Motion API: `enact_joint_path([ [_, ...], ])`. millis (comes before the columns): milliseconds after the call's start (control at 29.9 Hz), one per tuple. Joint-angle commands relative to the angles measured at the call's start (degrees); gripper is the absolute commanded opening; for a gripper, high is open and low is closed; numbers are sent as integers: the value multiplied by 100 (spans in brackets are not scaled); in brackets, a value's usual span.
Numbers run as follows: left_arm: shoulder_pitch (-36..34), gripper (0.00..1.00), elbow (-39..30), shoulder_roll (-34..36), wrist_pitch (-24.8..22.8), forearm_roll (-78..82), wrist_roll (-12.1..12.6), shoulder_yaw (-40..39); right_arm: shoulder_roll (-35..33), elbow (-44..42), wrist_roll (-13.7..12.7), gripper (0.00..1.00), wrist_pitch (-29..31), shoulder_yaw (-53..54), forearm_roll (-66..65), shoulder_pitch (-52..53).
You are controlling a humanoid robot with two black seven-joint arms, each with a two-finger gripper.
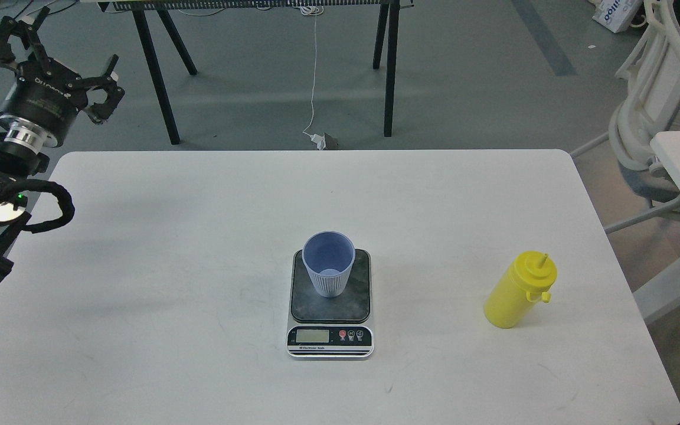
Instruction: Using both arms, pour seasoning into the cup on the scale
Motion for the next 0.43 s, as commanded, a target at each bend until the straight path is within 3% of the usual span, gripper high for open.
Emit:
enact_joint_path([
  [0,54,99,-1,2,-1,0,-16,-14,635,-525,-235,99,0,-7,16,566],
  [167,142,100,-1,20,-10,-140,-16,-14,1277,-1115,-297,99,0,-7,16,866],
  [401,212,100,-1,2,-10,-140,-68,-14,1384,-1134,-297,99,0,2,16,884],
])
